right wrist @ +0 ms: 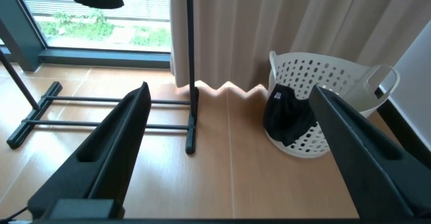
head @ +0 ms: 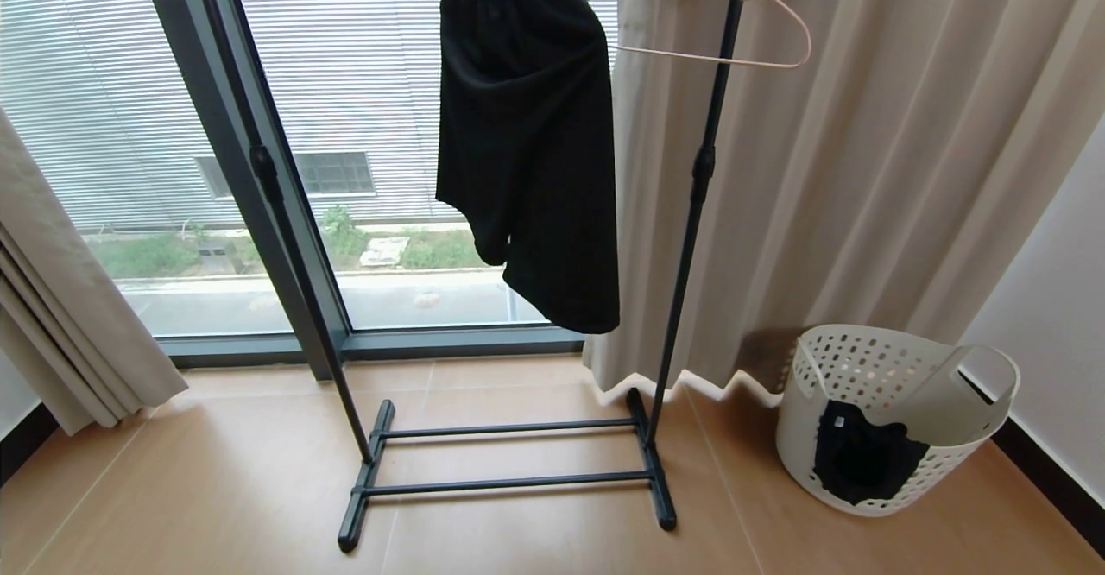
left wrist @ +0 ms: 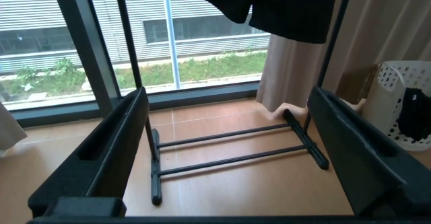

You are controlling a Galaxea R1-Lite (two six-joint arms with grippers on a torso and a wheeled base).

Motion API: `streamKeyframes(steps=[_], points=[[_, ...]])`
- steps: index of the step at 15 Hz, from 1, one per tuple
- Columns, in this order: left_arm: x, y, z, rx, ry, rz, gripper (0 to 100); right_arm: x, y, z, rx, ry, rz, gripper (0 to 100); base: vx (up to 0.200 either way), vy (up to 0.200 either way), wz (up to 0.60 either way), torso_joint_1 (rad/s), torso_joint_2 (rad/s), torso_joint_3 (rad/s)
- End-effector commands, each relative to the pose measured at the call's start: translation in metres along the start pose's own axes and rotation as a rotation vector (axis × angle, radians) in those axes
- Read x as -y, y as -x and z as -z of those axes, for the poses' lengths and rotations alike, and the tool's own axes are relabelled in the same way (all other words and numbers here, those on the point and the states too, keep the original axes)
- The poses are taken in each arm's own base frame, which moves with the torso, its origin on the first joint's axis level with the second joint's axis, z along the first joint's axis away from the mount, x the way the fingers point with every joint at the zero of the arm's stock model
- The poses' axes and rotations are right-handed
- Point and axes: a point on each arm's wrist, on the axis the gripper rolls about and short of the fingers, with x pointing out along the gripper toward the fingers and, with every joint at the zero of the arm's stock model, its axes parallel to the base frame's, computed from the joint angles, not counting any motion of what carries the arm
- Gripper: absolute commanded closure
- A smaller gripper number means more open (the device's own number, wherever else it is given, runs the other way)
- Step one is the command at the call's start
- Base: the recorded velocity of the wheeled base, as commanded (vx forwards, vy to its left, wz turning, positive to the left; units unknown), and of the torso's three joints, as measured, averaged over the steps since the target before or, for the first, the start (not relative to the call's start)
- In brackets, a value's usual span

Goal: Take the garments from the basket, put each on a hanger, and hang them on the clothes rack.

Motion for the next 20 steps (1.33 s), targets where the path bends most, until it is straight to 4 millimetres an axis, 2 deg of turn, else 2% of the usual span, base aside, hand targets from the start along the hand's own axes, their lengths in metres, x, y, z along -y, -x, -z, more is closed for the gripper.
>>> streamKeyframes(steps=[1, 4, 9, 10, 19, 20], points=[[0.0000, -0.0001, -0.0002, 0.001, 0.000, 0.001, 0, 0.0000, 0.0001, -0.0008, 0.004, 0.000, 0.000, 0, 0.000, 0.000, 0.00, -0.022, 0.21, 0.227], [0.0000, -0.0001, -0.0002, 0.001, -0.001, 0.001, 0, 0.0000, 0.0001, -0.0008, 0.004, -0.001, 0.000, 0, 0.000, 0.000, 0.00, -0.006, 0.07, 0.068], [0.0000, -0.0001, -0.0002, 0.001, -0.003, 0.001, 0, 0.0000, -0.0001, -0.0003, 0.002, -0.001, 0.000, 0, 0.000, 0.000, -0.60, -0.001, 0.01, 0.011], [0.0000, -0.0001, -0.0001, -0.001, -0.001, 0.001, 0, 0.0000, 0.0001, -0.0008, 0.004, -0.001, 0.000, 0, 0.000, 0.000, 0.00, 0.000, 0.00, 0.000], [0.0000, -0.0001, -0.0001, -0.001, -0.004, 0.001, 0, 0.0000, -0.0001, -0.0002, 0.001, 0.000, 0.000, 0, 0.000, -0.200, 0.00, 0.003, 0.00, 0.004], [0.0000, -0.0001, -0.0001, -0.001, -0.004, 0.001, 0, 0.0000, -0.0001, -0.0002, 0.001, 0.000, 0.000, 0, 0.200, -0.200, 0.00, -0.007, 0.01, 0.002]])
